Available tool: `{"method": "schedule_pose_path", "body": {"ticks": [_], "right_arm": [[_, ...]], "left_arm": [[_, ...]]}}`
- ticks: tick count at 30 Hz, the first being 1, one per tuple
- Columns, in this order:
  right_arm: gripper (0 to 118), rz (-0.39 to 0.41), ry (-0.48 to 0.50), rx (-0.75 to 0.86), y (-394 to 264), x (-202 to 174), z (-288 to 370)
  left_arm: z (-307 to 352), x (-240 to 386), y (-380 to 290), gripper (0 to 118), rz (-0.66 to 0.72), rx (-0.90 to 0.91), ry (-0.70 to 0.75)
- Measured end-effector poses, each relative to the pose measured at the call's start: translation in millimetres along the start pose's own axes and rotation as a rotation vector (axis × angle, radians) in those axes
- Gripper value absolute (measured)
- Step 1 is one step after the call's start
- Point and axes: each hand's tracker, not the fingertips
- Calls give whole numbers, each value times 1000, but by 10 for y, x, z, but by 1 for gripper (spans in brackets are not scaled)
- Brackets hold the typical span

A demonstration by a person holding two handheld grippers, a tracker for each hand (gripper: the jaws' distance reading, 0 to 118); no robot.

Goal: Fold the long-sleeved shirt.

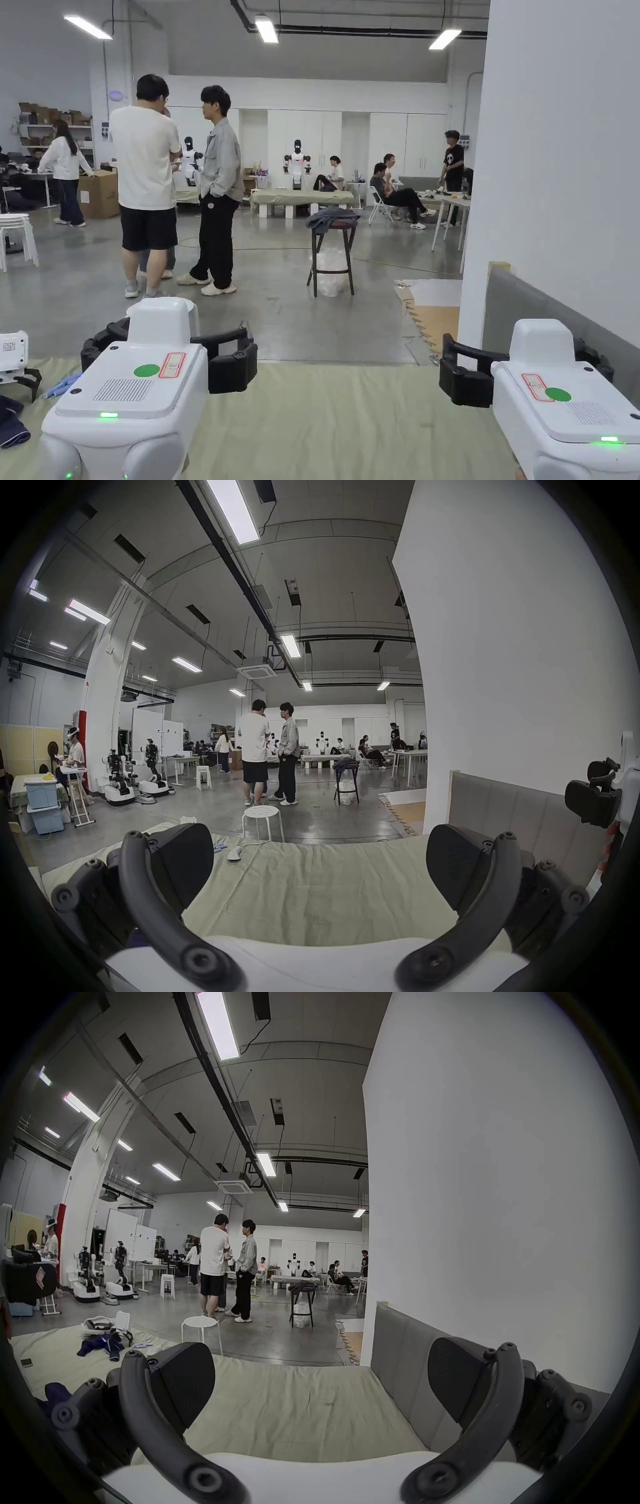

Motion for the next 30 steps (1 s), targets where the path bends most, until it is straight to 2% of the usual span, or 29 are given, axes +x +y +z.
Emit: {"method": "schedule_pose_path", "body": {"ticks": [13,21,30], "right_arm": [[118,31,7,1,8,-16,-30],[118,15,14,-1,56,-15,-31],[118,37,15,1,43,-29,-18]], "left_arm": [[-26,-88,-25,111,17,-16,6],[-2,-94,-44,111,-14,-10,13],[5,-89,-38,111,-28,-9,16]]}}
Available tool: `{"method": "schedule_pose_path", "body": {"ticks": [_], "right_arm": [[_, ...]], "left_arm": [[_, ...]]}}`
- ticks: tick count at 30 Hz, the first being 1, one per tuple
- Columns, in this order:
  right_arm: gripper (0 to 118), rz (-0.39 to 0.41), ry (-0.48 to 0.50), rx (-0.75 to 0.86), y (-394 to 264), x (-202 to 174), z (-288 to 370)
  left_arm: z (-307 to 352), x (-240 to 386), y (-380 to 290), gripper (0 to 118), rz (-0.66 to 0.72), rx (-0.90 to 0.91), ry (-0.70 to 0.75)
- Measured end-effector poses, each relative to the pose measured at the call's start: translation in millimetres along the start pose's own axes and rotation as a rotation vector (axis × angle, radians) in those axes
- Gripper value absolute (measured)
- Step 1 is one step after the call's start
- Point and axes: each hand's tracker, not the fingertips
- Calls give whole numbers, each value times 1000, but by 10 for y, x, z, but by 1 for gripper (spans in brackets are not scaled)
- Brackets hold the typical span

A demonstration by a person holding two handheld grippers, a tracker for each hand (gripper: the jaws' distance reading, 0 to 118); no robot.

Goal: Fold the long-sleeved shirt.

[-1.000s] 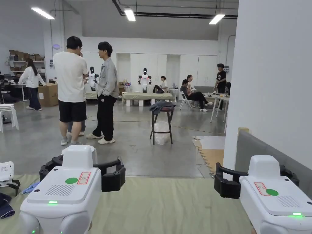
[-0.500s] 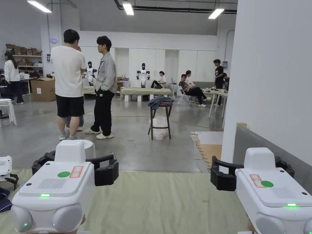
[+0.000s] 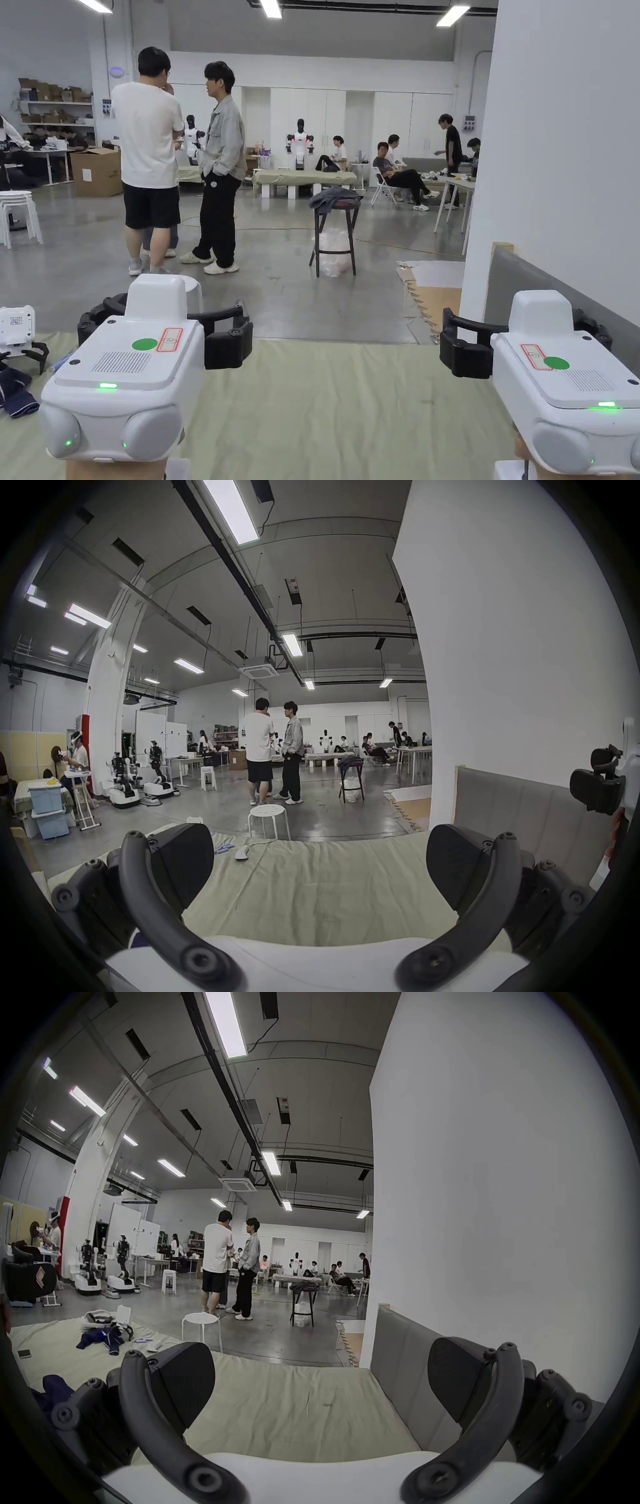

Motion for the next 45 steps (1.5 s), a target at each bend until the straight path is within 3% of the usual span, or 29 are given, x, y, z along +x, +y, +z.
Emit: {"method": "schedule_pose_path", "body": {"ticks": [28,29,30,31,32,33,34,36,39,45], "right_arm": [[118,20,1,8,1,-58,43],[118,32,-2,10,-1,-76,49],[115,45,-3,14,-5,-93,59],[104,67,-1,27,-9,-113,80],[65,89,-11,45,-14,-136,100],[25,99,-20,44,-17,-156,103],[3,93,-23,37,-15,-154,94],[0,52,-1,36,-49,-104,69],[0,73,-21,33,-71,-154,56],[0,21,59,24,-53,-450,63]], "left_arm": [[51,19,-16,110,0,16,-8],[58,18,-20,107,0,20,-13],[78,16,-21,96,-2,25,-22],[100,15,-22,71,-11,44,-53],[98,24,-27,27,-11,43,-38],[89,31,-29,11,-11,44,-23],[91,22,-34,12,-3,47,-8],[109,-19,-29,4,10,52,-39],[80,-9,-58,3,1,42,-42],[132,-168,-168,3,-16,5,-13]]}}
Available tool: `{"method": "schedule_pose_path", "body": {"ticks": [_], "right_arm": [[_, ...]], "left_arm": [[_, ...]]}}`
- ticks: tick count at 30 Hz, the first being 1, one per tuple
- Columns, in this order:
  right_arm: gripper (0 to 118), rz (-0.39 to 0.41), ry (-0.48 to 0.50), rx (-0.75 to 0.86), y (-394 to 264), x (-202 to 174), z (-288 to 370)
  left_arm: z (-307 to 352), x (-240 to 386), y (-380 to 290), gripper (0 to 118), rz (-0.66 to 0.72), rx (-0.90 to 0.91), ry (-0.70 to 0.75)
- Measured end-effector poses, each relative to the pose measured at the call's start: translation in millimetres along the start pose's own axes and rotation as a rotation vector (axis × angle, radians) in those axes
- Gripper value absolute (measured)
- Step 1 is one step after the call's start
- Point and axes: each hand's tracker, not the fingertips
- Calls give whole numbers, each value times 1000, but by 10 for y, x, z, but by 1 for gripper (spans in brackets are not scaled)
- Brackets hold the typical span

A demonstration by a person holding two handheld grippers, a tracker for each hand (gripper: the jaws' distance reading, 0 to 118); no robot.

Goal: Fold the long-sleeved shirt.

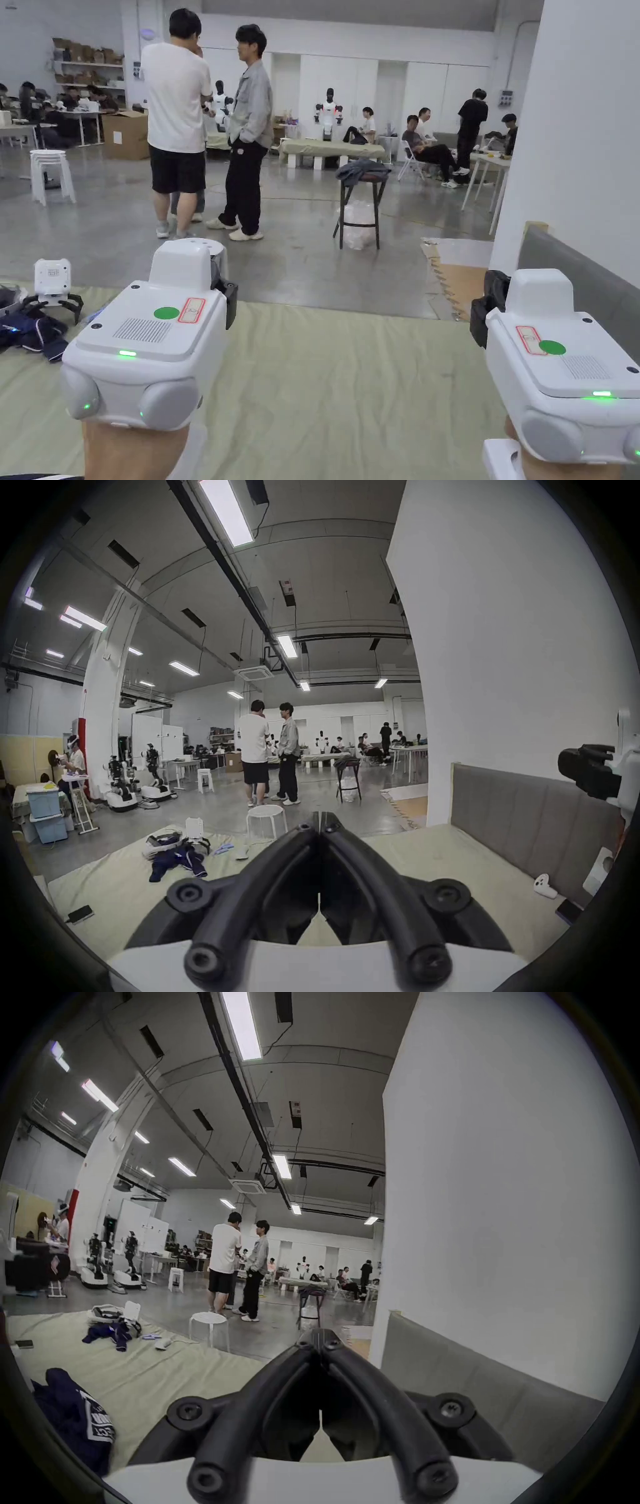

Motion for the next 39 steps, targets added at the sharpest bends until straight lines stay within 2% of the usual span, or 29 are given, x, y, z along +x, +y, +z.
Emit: {"method": "schedule_pose_path", "body": {"ticks": [3,10,13,18,22,27,28,29,30,31,33,34,39], "right_arm": [[0,-9,70,3,-1,-425,-32],[0,-58,302,-19,-111,-1609,-109],[0,-65,363,-28,-198,-1972,-138],[0,-65,435,-68,-376,-2317,-79],[0,-47,476,-161,-720,-2460,-59],[0,1,476,-245,-1065,-2449,-18],[0,12,476,-255,-1117,-2439,-25],[0,16,472,-268,-1161,-2426,-35],[0,20,472,-282,-1193,-2414,-47],[0,23,475,-291,-1247,-2396,-54],[0,32,470,-301,-1305,-2366,-63],[0,36,465,-307,-1329,-2346,-57],[0,37,452,-339,-1496,-2241,-79]], "left_arm": [[95,-307,-126,3,11,-30,88],[493,-1253,-396,3,32,-102,297],[633,-1498,-489,3,23,-124,334],[692,-1665,-813,3,60,-225,364],[647,-1616,-1471,3,148,-444,291],[607,-1452,-2388,4,289,-688,257],[591,-1407,-2544,9,303,-730,254],[592,-1343,-2668,40,270,-760,265],[598,-1304,-2745,81,257,-768,276],[583,-1281,-2827,111,253,-779,287],[571,-1262,-2931,106,314,-797,325],[584,-1255,-2951,107,314,-723,311],[375,-1096,-3140,110,312,-933,386]]}}
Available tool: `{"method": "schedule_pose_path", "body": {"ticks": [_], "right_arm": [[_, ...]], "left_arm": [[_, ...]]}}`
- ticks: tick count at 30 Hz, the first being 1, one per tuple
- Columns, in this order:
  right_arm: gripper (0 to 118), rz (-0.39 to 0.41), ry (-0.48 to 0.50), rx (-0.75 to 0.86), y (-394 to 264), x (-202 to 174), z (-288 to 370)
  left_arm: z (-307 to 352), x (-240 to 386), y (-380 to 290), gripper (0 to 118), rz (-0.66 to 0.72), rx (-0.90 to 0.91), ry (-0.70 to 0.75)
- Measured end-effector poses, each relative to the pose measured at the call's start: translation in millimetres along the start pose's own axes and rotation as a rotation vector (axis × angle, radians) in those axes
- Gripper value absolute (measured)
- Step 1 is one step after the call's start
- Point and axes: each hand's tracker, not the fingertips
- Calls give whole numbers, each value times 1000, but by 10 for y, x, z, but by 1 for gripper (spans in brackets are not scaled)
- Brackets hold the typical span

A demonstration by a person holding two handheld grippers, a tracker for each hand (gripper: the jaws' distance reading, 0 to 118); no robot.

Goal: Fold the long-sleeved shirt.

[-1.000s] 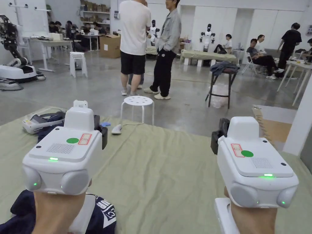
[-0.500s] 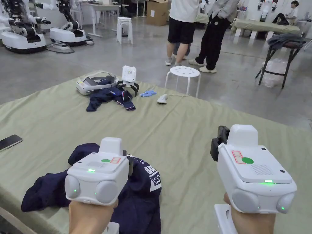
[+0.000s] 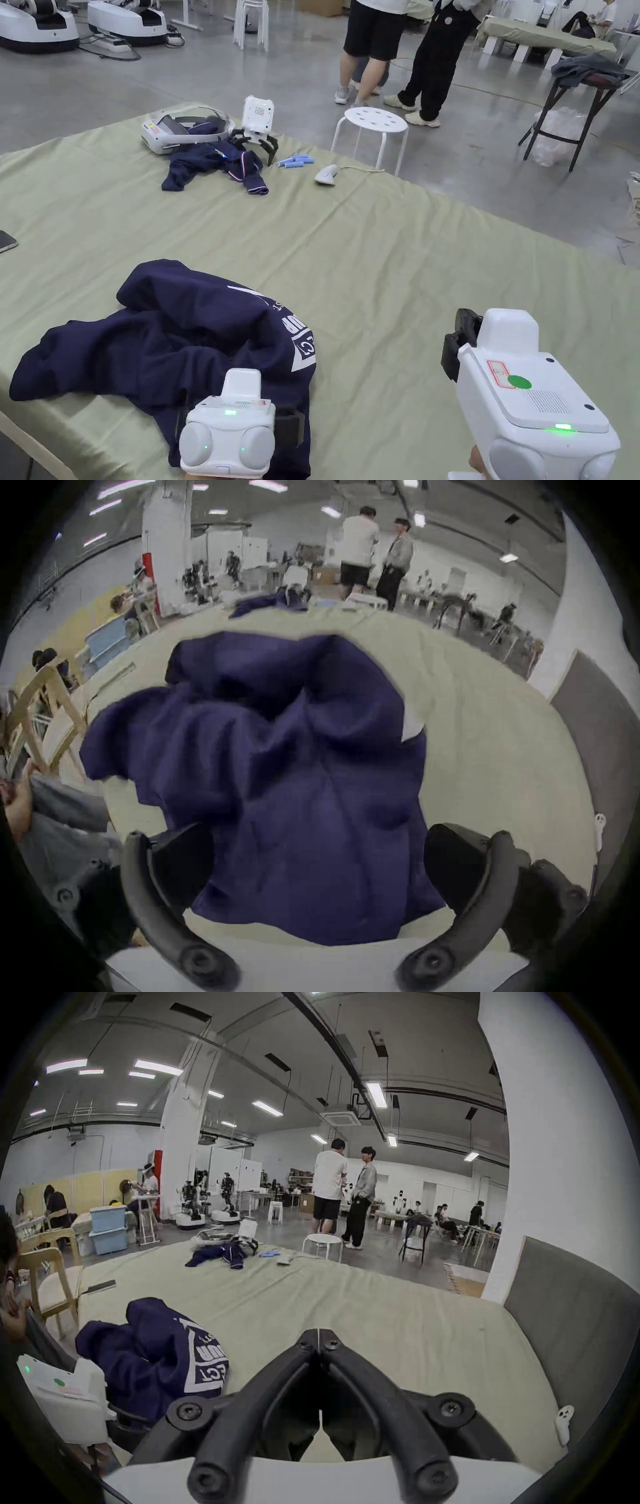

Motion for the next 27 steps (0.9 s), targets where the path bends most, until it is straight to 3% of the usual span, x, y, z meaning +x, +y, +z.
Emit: {"method": "schedule_pose_path", "body": {"ticks": [3,5,6,7,8,12,15,21,27], "right_arm": [[0,11,-13,-20,-101,72,0],[0,5,-13,-36,-113,121,56],[0,1,-17,-44,-141,162,70],[0,-1,-21,-43,-166,202,89],[0,-4,-27,-44,-173,236,111],[0,-41,-57,-38,-229,475,173],[0,-58,-88,-18,-231,689,304],[0,-135,-179,43,-135,1226,720],[0,-195,-284,63,-157,1810,1115]], "left_arm": [[-382,90,-94,101,-32,-120,2],[-511,115,-158,78,-29,-114,43],[-428,106,-148,70,-59,-29,35],[-369,113,-126,38,-72,-14,1],[-307,84,-72,25,-53,12,-64],[61,129,82,25,73,17,-225],[446,362,356,25,30,200,-281],[1339,1171,745,25,-25,375,-466],[1371,2137,692,25,-55,298,-610]]}}
